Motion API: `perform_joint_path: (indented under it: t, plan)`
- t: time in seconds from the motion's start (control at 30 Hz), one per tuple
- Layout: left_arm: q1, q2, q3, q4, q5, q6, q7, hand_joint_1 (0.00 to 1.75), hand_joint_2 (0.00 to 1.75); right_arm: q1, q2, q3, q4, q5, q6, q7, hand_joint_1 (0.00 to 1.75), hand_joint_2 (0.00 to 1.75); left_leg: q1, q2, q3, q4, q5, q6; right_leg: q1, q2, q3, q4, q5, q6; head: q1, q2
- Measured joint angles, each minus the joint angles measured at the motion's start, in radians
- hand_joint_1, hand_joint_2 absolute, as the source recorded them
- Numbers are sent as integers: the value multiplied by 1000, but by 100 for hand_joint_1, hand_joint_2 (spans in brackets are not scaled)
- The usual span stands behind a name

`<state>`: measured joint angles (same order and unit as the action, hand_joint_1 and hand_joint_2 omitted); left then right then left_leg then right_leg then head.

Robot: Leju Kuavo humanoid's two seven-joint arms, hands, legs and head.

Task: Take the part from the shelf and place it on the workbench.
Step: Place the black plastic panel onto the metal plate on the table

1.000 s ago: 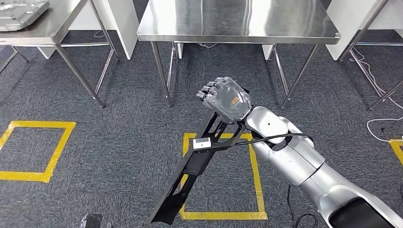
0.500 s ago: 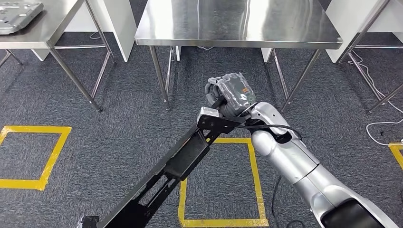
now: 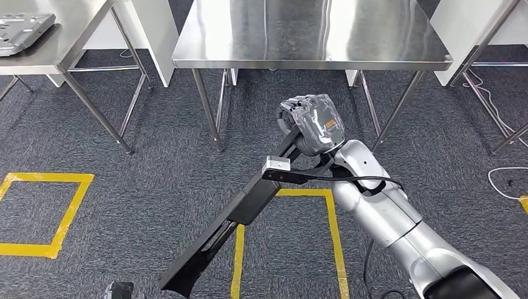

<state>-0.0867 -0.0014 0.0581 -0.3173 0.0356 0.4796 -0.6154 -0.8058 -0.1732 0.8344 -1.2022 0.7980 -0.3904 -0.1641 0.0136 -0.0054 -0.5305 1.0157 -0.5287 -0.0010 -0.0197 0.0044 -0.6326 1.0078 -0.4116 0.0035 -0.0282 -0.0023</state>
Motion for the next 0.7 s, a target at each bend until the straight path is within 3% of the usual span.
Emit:
perform_joint_path:
  t: [0.07,0.13,0.17,0.2,0.27,0.33,0.43,0.5,0.57,0.63,0.67,0.7]
  plan:
    - [-3,1,0,0,0,-3,4,0,175,4,-1,-2,-5,5,-7,0,162,175,2,2,-53,103,-49,-10,-1,2,8,-1,-6,-11,-2,0]
    - [-5,1,0,0,-1,-3,9,0,175,13,-3,-3,-6,7,-8,0,162,175,2,3,-139,236,-93,-14,2,3,12,0,-12,-19,-3,0]
    - [-5,1,0,0,-2,-2,11,0,175,18,-4,-3,-6,8,-7,0,162,175,2,3,-171,269,-90,-13,4,4,14,0,-15,-21,-3,0]
    - [-5,1,0,0,-2,-2,12,0,175,23,-5,-4,-6,9,-7,0,162,175,1,3,-184,265,-66,-9,7,5,18,0,-18,-22,-3,0]
    - [-6,1,0,0,-1,0,14,0,175,27,-5,-5,-7,10,-7,0,162,175,-3,2,-151,148,27,8,12,9,30,-1,-25,-23,-3,0]
    - [-10,2,0,0,-2,2,13,0,175,27,-5,-6,-7,10,-6,-1,162,175,-13,4,-103,30,87,31,17,10,38,-3,-31,-20,-1,0]
    - [-16,3,-1,0,-3,3,13,0,175,28,-6,-7,-7,13,-5,-1,162,175,-23,7,-86,-10,94,47,18,10,41,-8,-34,-8,0,0]
    - [-18,2,-1,0,-4,3,15,0,175,28,-7,-9,-8,17,-5,-1,162,175,-18,8,-72,-29,103,52,20,7,36,3,-43,0,1,0]
    - [-20,0,-2,0,-5,3,16,0,175,26,-10,-11,-7,20,-4,-1,162,175,-11,9,-58,-46,110,55,20,4,-6,89,-82,1,4,0]
    - [-22,-2,-2,0,-6,4,17,0,175,27,-13,-12,-5,22,-1,-1,162,175,-12,8,-57,-46,109,57,15,3,-77,226,-133,3,5,0]
    - [-22,-2,-2,0,-6,4,17,0,175,28,-14,-12,-3,22,2,-1,162,175,-11,7,-57,-46,108,57,12,3,-102,268,-143,8,4,0]
    - [-22,-3,-2,0,-6,5,17,0,175,30,-15,-12,-2,22,4,-1,162,175,-11,6,-57,-45,107,55,9,3,-110,274,-137,17,4,0]
